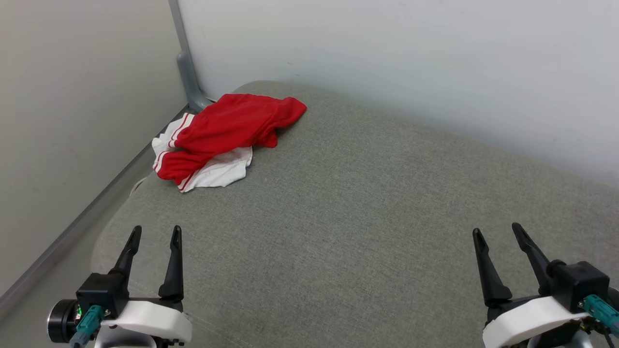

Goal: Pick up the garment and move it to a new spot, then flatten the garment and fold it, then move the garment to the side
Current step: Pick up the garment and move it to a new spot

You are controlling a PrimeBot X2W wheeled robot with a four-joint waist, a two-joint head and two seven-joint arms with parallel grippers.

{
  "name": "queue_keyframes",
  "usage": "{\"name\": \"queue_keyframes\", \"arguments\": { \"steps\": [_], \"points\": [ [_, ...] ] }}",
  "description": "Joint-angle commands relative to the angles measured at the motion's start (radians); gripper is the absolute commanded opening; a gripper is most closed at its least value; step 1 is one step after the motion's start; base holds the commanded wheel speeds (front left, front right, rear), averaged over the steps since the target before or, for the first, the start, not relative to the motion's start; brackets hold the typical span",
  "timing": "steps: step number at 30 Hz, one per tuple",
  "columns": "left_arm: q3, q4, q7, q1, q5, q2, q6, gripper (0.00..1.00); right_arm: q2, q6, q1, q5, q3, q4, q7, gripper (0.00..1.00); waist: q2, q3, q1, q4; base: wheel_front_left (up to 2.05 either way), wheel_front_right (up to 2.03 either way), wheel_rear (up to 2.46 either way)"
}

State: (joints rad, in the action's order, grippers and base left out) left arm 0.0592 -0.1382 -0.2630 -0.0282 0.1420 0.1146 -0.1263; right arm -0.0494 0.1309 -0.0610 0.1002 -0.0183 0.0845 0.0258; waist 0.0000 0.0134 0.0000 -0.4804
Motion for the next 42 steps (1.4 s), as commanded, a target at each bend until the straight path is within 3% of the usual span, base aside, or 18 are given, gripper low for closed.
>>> {"name": "queue_keyframes", "arguments": {
  "steps": [1,11,15,19,24,33,42],
  "points": [
    [0.006,-0.003,-0.002,-0.016,-0.003,0.006,0.001,1.0,-0.002,0.0,0.015,-0.009,0.0,0.007,-0.003,1.0,0.0,-0.013,0.0,0.005,0.0,0.0,0.0],
    [0.049,-0.053,-0.002,-0.172,0.055,0.009,-0.001,1.0,-0.002,0.0,0.077,-0.072,-0.011,0.073,-0.053,1.0,0.0,-0.153,0.0,0.047,0.0,0.0,0.0],
    [0.057,-0.122,0.004,-0.284,0.098,0.039,-0.003,1.0,-0.002,0.0,0.113,-0.104,-0.013,0.104,-0.08,1.0,0.0,-0.233,0.0,0.08,0.0,0.0,0.0],
    [0.048,-0.211,0.085,-0.422,0.167,0.082,-0.004,1.0,-0.002,0.0,0.146,-0.131,-0.022,0.137,-0.1,1.0,0.0,-0.314,0.0,0.11,0.0,0.0,0.0],
    [-0.004,-0.295,0.217,-0.596,0.265,0.17,-0.005,1.0,-0.002,0.0,0.189,-0.147,-0.031,0.163,-0.109,1.0,0.0,-0.402,0.0,0.149,0.0,0.0,0.0],
    [-0.127,-0.417,0.545,-0.851,0.422,0.417,-0.005,1.0,-0.002,0.0,0.263,-0.164,-0.015,0.195,-0.098,1.0,0.0,-0.555,0.0,0.238,0.0,0.0,0.0],
    [-0.238,-0.548,0.812,-0.976,0.54,0.553,-0.004,1.0,-0.002,0.0,0.316,-0.163,-0.019,0.207,-0.076,1.0,0.0,-0.669,0.0,0.283,0.0,0.0,0.0]
  ]
}}
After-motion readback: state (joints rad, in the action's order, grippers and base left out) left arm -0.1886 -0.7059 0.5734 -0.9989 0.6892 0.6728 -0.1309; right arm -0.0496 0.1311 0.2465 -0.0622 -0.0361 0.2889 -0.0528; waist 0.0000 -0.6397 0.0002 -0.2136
